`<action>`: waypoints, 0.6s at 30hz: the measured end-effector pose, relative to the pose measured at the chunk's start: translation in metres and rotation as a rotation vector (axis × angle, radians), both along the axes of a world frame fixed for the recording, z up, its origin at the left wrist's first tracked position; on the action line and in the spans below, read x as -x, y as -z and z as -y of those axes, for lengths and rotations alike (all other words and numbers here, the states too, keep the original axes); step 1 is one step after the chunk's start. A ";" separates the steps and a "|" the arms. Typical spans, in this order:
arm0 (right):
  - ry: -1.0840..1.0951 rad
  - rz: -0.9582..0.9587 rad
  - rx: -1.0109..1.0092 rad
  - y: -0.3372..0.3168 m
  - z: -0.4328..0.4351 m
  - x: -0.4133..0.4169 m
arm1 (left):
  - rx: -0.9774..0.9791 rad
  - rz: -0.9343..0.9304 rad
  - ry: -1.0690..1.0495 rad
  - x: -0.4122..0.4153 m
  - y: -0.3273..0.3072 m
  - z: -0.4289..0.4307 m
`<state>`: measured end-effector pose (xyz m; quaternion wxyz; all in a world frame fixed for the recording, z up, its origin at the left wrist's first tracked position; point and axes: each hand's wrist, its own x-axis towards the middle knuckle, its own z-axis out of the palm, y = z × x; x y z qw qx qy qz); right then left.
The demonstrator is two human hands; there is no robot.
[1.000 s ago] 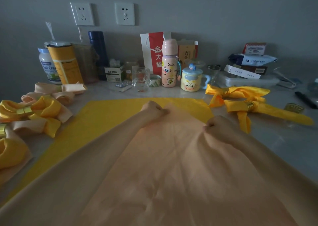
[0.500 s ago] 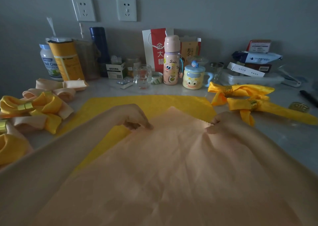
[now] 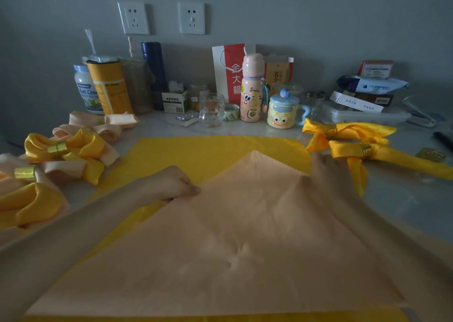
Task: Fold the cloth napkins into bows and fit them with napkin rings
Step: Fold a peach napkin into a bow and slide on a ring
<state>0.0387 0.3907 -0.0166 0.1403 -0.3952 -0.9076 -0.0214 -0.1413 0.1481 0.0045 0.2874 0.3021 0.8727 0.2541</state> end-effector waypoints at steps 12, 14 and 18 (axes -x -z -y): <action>-0.860 0.304 0.300 0.012 0.135 -0.045 | -0.038 0.030 -0.193 -0.006 -0.004 0.032; -0.839 0.317 0.286 0.015 0.136 -0.042 | -0.012 0.014 -0.173 -0.007 -0.003 0.043; -0.837 0.328 0.274 0.015 0.137 -0.038 | 0.009 -0.097 -0.130 -0.011 -0.001 0.062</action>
